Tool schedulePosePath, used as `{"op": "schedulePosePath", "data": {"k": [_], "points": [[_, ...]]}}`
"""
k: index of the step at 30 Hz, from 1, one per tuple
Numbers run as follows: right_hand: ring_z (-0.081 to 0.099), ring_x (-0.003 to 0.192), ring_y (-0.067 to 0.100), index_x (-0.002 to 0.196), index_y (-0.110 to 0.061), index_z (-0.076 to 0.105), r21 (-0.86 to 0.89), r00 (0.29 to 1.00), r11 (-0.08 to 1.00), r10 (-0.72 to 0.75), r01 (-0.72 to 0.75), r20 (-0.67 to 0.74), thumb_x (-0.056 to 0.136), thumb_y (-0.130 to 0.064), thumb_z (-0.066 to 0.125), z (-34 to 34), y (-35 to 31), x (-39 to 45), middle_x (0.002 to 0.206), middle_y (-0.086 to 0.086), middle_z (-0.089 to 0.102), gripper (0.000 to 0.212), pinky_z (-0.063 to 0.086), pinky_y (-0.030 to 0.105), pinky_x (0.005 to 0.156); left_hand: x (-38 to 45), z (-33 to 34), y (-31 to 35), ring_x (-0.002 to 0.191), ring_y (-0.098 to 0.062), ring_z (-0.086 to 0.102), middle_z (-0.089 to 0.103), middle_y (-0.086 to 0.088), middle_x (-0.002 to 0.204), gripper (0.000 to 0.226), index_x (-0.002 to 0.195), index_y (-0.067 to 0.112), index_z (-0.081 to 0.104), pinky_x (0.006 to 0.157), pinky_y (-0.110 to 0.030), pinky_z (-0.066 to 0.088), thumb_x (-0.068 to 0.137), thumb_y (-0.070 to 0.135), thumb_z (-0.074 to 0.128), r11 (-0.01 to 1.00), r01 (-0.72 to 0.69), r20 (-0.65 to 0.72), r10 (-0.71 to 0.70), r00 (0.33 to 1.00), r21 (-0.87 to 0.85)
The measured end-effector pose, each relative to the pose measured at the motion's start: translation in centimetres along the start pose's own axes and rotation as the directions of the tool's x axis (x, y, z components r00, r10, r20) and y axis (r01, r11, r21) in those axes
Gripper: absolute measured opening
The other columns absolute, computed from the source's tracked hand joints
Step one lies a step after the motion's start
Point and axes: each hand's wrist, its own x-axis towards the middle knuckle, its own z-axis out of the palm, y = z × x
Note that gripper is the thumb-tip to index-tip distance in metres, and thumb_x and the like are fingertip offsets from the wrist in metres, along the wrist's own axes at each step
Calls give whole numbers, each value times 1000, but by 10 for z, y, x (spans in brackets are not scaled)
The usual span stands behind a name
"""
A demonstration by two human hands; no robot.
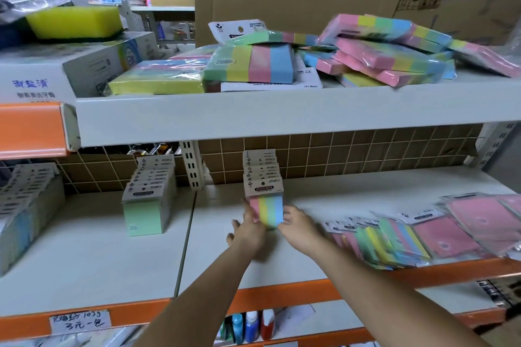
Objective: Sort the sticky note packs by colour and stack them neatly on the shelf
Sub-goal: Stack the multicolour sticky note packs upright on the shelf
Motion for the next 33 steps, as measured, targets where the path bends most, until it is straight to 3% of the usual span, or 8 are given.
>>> {"op": "schedulePosePath", "data": {"k": [2, 7, 13, 24, 33], "points": [[63, 108, 26, 115, -19, 61, -37, 1000, 999, -20, 21, 23, 70, -22, 50, 5, 12, 6, 113, 4, 69, 47, 52, 40, 90, 1, 4, -7, 148, -25, -6, 15, 0, 160, 67, 151, 32, -12, 116, -44, 4, 97, 23, 27, 999, -23, 14, 22, 1000, 22], [61, 112, 24, 117, -14, 62, -97, 1000, 995, -27, 28, 14, 79, -11, 55, 2, -2, -12, 118, 5, 68, 39, 49, 32, 92, 0, 10, -16, 147, -14, -15, 9, 4, 161, 72, 152, 28, -9, 118, -39, -5, 92, 14, 28, 998, -53, 2, 53, 999, 32], [57, 118, 28, 121, -8, 57, -139, 999, 990, -27, 30, 28, 81, -9, 56, 1, -1, -11, 124, 11, 63, 41, 48, 36, 97, 2, 9, -22, 147, -17, -16, 7, 6, 161, 76, 152, 33, -6, 118, -40, -8, 90, 12, 31, 995, -101, 31, 102, 994, -10], [58, 115, 27, 122, -8, 54, -130, 999, 992, -2, 6, 32, 83, -7, 55, -4, -1, -13, 124, 11, 62, 39, 49, 39, 96, -4, 0, -21, 145, -22, -23, -9, -4, 161, 72, 151, 26, -14, 118, -42, -12, 97, 16, 32, 990, -142, 135, 141, 981, -1], [60, 111, 20, 117, -9, 55, -91, 999, 996, 25, -22, 28, 86, -4, 53, -5, 2, -4, 122, 5, 65, 32, 48, 28, 93, -7, -2, -18, 146, -33, -9, 0, -10, 159, 76, 152, 25, -11, 119, -45, -2, 95, 16, 38, 989, -146, 134, 140, 981, 37]]}}
